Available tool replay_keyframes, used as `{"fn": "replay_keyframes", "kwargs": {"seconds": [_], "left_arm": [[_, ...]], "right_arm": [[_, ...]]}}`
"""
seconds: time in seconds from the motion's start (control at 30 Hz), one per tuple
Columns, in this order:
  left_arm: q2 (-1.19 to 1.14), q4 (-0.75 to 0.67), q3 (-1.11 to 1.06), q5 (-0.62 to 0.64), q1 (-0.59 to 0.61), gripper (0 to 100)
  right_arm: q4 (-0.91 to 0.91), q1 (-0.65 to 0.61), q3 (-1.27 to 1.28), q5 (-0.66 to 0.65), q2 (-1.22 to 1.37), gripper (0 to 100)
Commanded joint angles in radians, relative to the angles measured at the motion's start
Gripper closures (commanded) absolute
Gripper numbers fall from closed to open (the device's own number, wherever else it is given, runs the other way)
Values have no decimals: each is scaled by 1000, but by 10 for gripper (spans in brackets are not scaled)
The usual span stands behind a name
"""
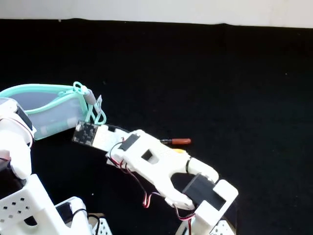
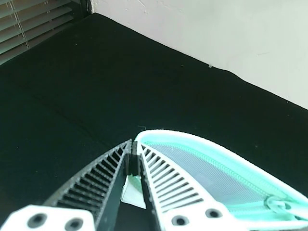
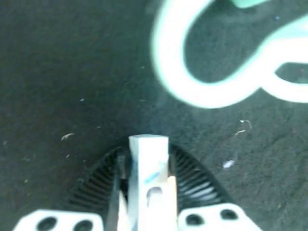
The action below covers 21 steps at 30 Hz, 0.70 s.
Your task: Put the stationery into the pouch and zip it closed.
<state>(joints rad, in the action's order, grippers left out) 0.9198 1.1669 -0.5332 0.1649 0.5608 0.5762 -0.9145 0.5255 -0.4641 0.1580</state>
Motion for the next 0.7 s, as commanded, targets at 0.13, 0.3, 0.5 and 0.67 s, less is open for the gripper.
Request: {"fn": "replay_keyframes", "kwargs": {"seconds": [0.13,0.3,0.5,0.67], "left_arm": [[-39,18,-8,11,-4,993],[-41,17,-8,11,-4,993],[-41,18,-8,11,-4,993],[-41,21,-8,11,-4,993]], "right_arm": [[-8,12,-39,34,-54,991],[22,67,-45,114,-154,991],[76,128,-38,227,-311,991],[128,137,-38,284,-433,991]]}}
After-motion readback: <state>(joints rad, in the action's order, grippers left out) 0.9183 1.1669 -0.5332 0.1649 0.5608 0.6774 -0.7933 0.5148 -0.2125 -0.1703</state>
